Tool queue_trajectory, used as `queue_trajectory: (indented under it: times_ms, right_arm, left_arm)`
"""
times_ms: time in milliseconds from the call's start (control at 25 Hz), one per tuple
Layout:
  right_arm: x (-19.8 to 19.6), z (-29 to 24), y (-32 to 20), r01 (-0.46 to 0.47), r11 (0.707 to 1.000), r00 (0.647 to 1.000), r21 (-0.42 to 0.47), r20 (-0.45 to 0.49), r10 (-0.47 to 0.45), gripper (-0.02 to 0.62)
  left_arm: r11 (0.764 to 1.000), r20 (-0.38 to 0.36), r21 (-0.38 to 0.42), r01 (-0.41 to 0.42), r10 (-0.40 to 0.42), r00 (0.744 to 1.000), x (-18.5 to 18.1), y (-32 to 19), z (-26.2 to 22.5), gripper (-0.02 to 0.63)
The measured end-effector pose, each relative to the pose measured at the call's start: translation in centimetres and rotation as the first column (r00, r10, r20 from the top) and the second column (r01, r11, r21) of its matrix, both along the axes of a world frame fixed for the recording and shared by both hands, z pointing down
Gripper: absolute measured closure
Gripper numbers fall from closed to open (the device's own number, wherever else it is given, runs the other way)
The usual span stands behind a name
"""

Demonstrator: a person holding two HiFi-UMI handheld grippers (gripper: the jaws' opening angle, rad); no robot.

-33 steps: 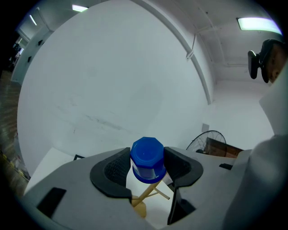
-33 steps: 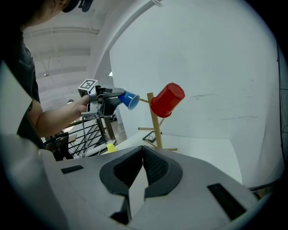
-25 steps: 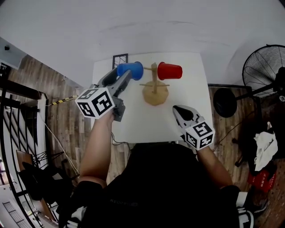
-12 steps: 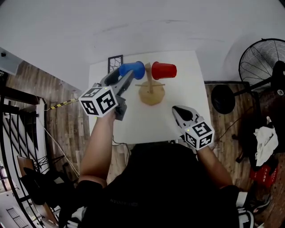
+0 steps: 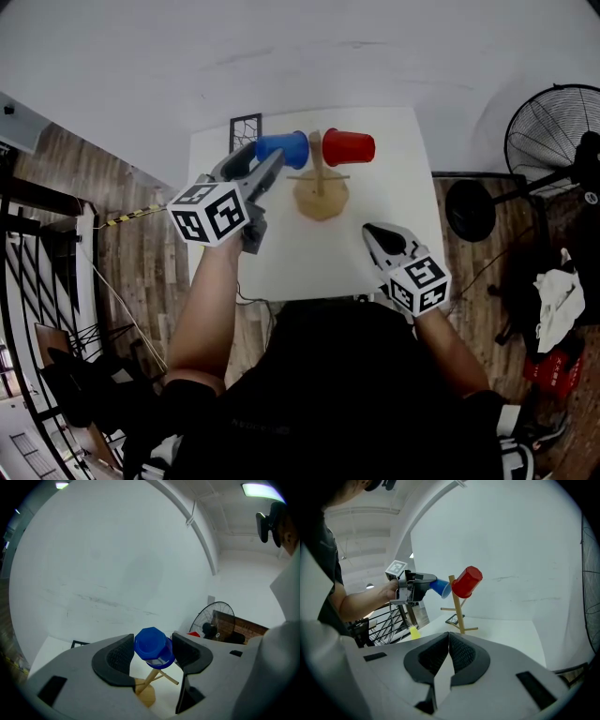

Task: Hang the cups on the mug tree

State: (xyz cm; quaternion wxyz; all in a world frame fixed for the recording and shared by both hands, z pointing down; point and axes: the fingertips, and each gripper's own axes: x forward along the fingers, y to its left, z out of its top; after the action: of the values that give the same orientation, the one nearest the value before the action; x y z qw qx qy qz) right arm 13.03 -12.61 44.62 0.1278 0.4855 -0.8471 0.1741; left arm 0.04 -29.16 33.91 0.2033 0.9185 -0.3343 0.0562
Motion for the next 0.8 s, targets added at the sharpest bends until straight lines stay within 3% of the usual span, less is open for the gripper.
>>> queue_trajectory:
  times_ms: [680, 800]
  right_arm:
    - [-1.6, -0.6, 0.3, 0.073, 0.997, 0.997, 0.014, -0.017, -0.073, 0.588]
    - [-1.9, -0.6, 0.3, 0.090, 0.996, 0.996, 0.012, -0.021, -0.090, 0.588]
  left_arm:
    - [0.997, 0.043, 0.056, 0.048, -0.051, 0.998, -2.1, 1.9, -0.9, 0.344]
    - [0.995, 0.048, 0.065, 0.072, -0.075, 0.996, -2.8, 2.3, -0.8, 0.368]
